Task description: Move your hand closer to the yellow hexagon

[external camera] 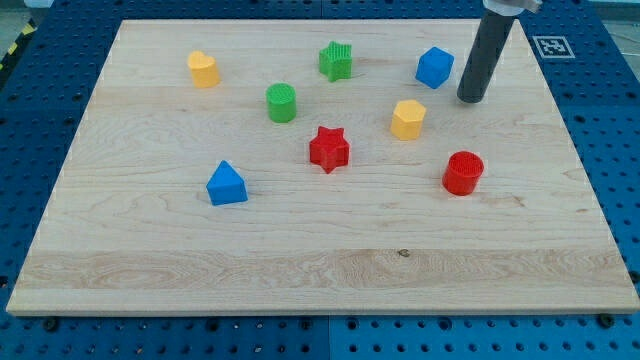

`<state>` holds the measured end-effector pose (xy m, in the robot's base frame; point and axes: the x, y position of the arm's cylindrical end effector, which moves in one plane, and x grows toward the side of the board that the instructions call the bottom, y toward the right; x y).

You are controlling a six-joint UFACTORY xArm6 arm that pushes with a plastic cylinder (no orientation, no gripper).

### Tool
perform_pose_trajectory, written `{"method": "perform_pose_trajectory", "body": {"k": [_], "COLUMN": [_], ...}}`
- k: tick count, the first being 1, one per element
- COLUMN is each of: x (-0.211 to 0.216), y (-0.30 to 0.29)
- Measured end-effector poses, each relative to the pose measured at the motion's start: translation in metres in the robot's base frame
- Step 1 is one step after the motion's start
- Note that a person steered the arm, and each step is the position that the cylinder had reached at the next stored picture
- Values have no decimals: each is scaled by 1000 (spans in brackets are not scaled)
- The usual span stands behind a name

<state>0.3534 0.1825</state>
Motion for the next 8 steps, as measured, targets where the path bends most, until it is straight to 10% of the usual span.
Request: {"method": "perform_pose_trajectory", "body": {"k": [8], "x": [2], "y": [-113]}}
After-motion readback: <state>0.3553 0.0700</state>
